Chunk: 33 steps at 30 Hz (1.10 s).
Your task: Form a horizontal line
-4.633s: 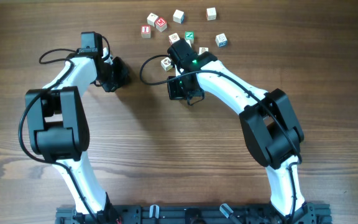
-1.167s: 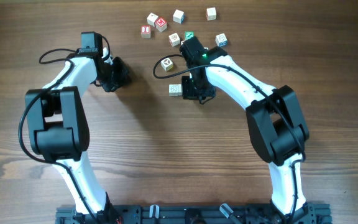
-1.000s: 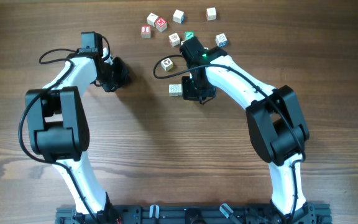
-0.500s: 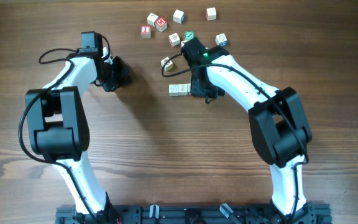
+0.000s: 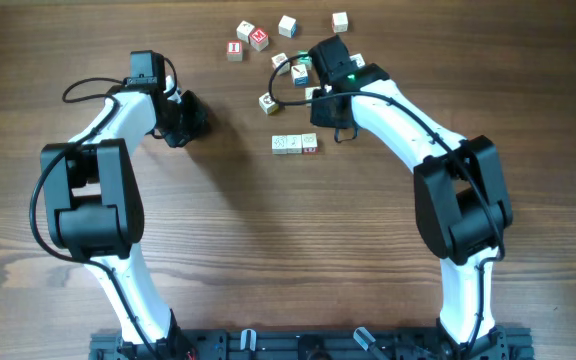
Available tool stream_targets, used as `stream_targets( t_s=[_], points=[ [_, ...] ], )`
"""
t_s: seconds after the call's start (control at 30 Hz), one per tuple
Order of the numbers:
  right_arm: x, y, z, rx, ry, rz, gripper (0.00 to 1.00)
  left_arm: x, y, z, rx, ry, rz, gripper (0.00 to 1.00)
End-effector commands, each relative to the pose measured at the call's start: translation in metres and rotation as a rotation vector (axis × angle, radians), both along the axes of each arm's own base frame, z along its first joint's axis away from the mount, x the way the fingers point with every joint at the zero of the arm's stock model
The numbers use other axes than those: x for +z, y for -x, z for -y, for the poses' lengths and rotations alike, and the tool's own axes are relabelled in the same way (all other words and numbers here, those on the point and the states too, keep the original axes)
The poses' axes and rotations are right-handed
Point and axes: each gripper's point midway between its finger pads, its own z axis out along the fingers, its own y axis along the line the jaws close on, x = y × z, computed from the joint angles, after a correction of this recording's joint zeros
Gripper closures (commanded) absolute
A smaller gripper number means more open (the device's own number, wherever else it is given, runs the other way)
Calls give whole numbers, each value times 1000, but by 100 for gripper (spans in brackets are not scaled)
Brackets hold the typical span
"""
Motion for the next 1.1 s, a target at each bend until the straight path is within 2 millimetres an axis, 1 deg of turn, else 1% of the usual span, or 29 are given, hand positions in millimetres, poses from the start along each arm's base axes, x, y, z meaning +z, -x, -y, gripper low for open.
stream_targets(
  t_s=[0.0, 0.2, 0.27, 0.4, 0.6, 0.93, 1.07],
  points=[
    [9, 5, -9, 29, -41, -13, 95, -47, 27, -21, 39, -119, -128, 96],
    [6, 18, -26, 83, -137, -73, 95, -47, 27, -21, 39, -119, -128, 96],
    [6, 20, -29, 90, -153, -84, 95, -47, 27, -21, 39, -119, -128, 96],
    [6, 20, -28, 88, -145, -84, 96, -47, 27, -21, 39, -119, -128, 96],
    [2, 23, -11, 61, -56, -89, 95, -47, 27, -21, 39, -119, -129, 96],
    [2, 31, -22, 89, -57, -101, 95, -47, 27, -21, 39, -119, -128, 96],
    [-4, 34, -20, 87, -50, -108, 95, -47, 27, -21, 39, -119, -129, 96]
  ],
)
